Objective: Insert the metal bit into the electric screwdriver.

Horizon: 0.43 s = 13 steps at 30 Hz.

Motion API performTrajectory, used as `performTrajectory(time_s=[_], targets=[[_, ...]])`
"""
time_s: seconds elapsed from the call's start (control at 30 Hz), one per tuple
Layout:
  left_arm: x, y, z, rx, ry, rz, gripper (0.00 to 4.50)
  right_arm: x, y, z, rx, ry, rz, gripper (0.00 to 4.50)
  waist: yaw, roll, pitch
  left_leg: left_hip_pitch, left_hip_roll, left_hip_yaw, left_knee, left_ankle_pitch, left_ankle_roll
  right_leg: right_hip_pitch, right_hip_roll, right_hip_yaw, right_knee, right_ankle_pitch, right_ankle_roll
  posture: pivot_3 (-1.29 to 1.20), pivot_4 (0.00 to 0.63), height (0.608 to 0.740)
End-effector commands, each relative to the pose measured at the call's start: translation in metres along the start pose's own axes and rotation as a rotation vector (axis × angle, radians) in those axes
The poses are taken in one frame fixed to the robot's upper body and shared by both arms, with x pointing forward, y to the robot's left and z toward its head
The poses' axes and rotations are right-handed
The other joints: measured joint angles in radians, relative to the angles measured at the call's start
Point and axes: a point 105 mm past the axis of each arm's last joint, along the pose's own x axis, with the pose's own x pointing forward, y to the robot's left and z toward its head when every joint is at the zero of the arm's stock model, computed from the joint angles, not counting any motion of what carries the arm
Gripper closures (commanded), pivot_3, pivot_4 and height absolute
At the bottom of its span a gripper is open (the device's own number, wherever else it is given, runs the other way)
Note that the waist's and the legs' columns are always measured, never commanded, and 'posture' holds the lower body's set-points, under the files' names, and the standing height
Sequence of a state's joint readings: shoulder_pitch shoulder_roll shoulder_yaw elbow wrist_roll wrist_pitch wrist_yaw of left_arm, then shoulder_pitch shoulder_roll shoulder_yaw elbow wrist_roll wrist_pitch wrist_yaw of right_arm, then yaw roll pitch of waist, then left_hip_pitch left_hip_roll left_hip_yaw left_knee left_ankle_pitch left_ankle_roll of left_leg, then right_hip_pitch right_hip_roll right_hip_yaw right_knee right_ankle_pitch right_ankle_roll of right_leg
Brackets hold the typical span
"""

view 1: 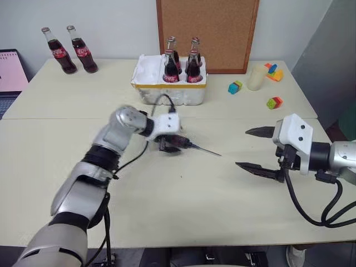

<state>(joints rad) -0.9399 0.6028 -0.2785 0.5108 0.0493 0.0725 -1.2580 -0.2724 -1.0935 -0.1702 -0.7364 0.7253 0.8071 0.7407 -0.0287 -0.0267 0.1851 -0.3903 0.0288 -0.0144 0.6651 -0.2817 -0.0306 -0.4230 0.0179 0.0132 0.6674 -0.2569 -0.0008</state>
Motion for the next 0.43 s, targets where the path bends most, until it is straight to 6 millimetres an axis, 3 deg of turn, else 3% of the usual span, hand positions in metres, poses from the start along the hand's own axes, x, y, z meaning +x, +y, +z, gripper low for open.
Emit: performTrajectory(time_s=[0.03, 0.13, 0.43], targets=[[-0.065, -0.005, -0.006, -0.135, -0.059, 0.082, 0.05, -0.015, -0.013, 0.001, -0.032, -0.023, -0.075, 0.00, -0.005, 0.000, 0.000, 0.000, 0.000, 0.000, 0.000, 0.000, 0.000, 0.000, 0.000, 0.001, 0.000, 0.000, 0.000, 0.00, 0.150, 0.740], [-0.096, -0.025, -0.016, -0.217, -0.048, 0.106, 0.05, -0.022, -0.017, -0.004, -0.044, -0.032, -0.091, 0.00, -0.008, 0.000, 0.000, 0.006, 0.003, -0.001, -0.002, 0.000, 0.000, 0.001, -0.002, 0.006, 0.004, -0.001, -0.001, 0.00, 0.150, 0.740], [-0.132, -0.064, -0.044, -0.357, 0.042, 0.189, 0.05, -0.036, -0.025, -0.018, -0.039, -0.028, -0.103, 0.00, 0.024, 0.000, 0.000, 0.009, 0.000, -0.001, 0.000, 0.000, 0.000, 0.003, -0.005, 0.002, 0.009, -0.003, -0.001, 0.00, 0.150, 0.740]])
